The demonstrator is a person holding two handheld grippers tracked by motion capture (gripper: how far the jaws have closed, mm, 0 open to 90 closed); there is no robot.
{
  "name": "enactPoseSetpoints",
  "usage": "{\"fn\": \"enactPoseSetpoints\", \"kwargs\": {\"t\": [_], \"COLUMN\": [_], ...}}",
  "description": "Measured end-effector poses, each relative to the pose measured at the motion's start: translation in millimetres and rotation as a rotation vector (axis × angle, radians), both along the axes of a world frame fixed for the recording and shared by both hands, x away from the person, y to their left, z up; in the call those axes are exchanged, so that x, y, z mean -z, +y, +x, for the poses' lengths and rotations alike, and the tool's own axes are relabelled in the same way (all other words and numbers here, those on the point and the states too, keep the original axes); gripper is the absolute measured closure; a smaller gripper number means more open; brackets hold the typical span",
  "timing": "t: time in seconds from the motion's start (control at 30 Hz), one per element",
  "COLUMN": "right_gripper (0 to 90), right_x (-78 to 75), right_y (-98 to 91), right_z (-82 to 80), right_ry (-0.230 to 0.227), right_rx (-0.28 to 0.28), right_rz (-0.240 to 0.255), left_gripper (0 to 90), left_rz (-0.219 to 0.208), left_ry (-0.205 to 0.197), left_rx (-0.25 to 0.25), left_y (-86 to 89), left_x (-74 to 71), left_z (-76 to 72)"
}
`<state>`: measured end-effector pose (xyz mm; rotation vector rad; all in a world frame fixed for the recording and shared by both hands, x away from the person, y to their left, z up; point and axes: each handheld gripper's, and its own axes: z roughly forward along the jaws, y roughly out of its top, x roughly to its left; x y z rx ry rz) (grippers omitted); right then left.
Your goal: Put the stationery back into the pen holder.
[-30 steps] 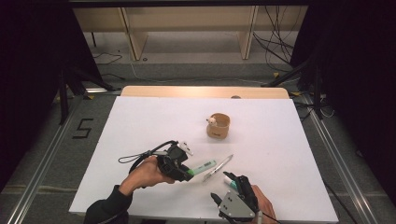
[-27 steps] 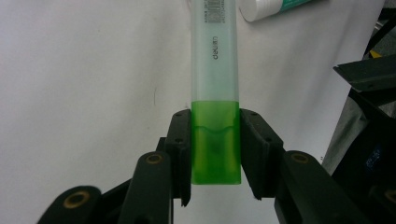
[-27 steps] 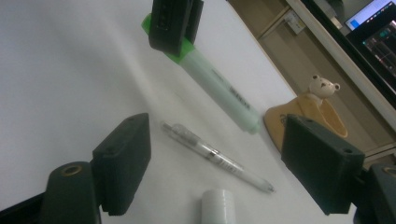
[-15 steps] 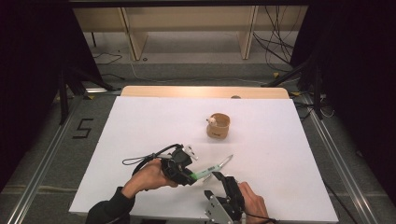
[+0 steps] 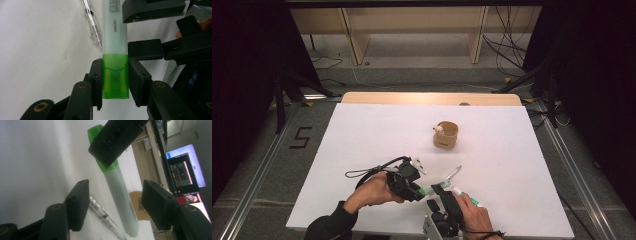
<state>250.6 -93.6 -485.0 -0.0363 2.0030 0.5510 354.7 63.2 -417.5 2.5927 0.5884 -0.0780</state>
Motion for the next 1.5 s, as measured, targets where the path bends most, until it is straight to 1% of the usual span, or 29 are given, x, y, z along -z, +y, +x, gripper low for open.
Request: {"fn": "enactPoseSetpoints", "kwargs": {"t": [0.07,0.1,0.13,0.2,0.23,0.3,0.37,0.4,0.47,0.5,0.57,0.67,0.7,0.77,0.83,0.93,0.97,1.03,1.07,1.1,1.13,1.2,1.3,1.37,1.4,1.43,1.5], "right_gripper": [43.4,44.4,45.0,46.7,48.0,50.7,52.1,54.0,55.1,57.3,58.0,61.2,62.6,64.6,66.9,69.1,70.1,71.1,71.6,72.1,72.1,75.3,76.0,76.5,76.6,76.6,76.7], "right_x": [1.6,2.2,2.7,4.2,5.5,6.6,7.1,7.6,7.7,8.0,8.0,10.6,11.8,12.3,11.7,12.3,13.0,13.2,14.3,14.4,14.4,16.8,17.5,15.2,14.6,14.1,14.4], "right_y": [2.2,2.9,4.0,6.3,7.6,8.6,9.0,9.5,9.6,10.1,10.2,11.6,12.1,12.7,13.4,13.8,14.0,14.5,14.7,15.2,15.2,16.2,17.2,16.7,16.7,16.7,15.9], "right_z": [0.1,0.0,0.3,-0.4,-0.8,-0.7,-0.3,0.1,0.1,0.0,-0.2,-0.6,0.0,-0.9,-1.5,-2.2,-2.0,-1.7,-2.0,-1.2,-1.2,-2.3,-3.8,-3.0,-3.3,-3.4,-3.9], "right_ry": [-0.021,-0.021,-0.033,-0.042,-0.057,-0.064,-0.068,-0.078,-0.077,-0.081,-0.088,-0.107,-0.121,-0.129,-0.136,-0.128,-0.133,-0.138,-0.137,-0.149,-0.149,-0.161,-0.152,-0.164,-0.163,-0.165,-0.164], "right_rx": [0.001,-0.001,-0.010,-0.015,-0.014,-0.016,-0.018,-0.016,-0.017,-0.018,-0.019,-0.023,-0.031,-0.031,-0.036,-0.032,-0.035,-0.040,-0.035,-0.048,-0.048,-0.043,-0.038,-0.056,-0.058,-0.062,-0.059], "right_rz": [-0.020,-0.025,-0.036,-0.060,-0.072,-0.086,-0.086,-0.091,-0.095,-0.099,-0.103,-0.127,-0.128,-0.140,-0.150,-0.152,-0.149,-0.167,-0.168,-0.179,-0.179,-0.200,-0.200,-0.193,-0.191,-0.191,-0.188], "left_gripper": [66.5,66.5,66.5,66.5,66.5,66.5,66.5,66.5,66.5,66.5,66.5,66.5,66.5,66.5,66.5,66.5,66.5,66.5,66.5,66.5,66.5,66.4,66.1,65.5,64.6,61.2,58.7], "left_rz": [-0.002,0.000,0.000,-0.001,0.002,0.003,0.005,0.007,0.009,0.008,0.009,0.009,0.009,0.008,0.005,0.005,0.005,0.005,0.006,0.005,0.005,0.002,0.004,0.001,0.001,0.024,0.022], "left_ry": [0.002,0.000,0.000,0.002,0.005,0.005,0.007,0.006,0.008,0.007,0.008,0.010,0.014,0.017,0.021,0.025,0.025,0.026,0.028,0.032,0.032,0.039,0.036,0.044,0.044,0.053,0.049], "left_rx": [0.000,0.006,0.007,0.005,0.010,0.012,0.017,0.020,0.020,0.019,0.020,0.021,0.020,0.020,0.024,0.027,0.028,0.028,0.028,0.022,0.022,0.020,0.021,0.031,0.031,0.054,0.057], "left_y": [-0.8,-1.0,-1.3,-2.0,-3.2,-3.8,-4.8,-5.1,-5.6,-5.7,-5.6,-5.3,-5.2,-5.3,-5.8,-6.5,-6.2,-6.0,-5.8,-5.7,-5.7,-5.2,-3.7,-2.1,-2.1,-0.9,0.1], "left_x": [-0.5,-0.7,-0.8,-0.5,0.0,0.2,0.6,0.8,0.8,0.8,0.7,1.3,1.7,1.7,1.5,1.4,1.8,2.1,2.4,3.5,3.5,3.5,1.9,-0.3,-0.3,-0.8,-1.6], "left_z": [-1.3,-1.3,-1.6,-2.1,-2.4,-2.8,-3.5,-3.9,-4.1,-4.2,-4.3,-3.4,-3.1,-3.4,-3.9,-4.4,-3.8,-3.5,-3.2,-2.7,-2.7,-2.1,-2.6,-2.8,-2.8,-4.1,-5.2]}}
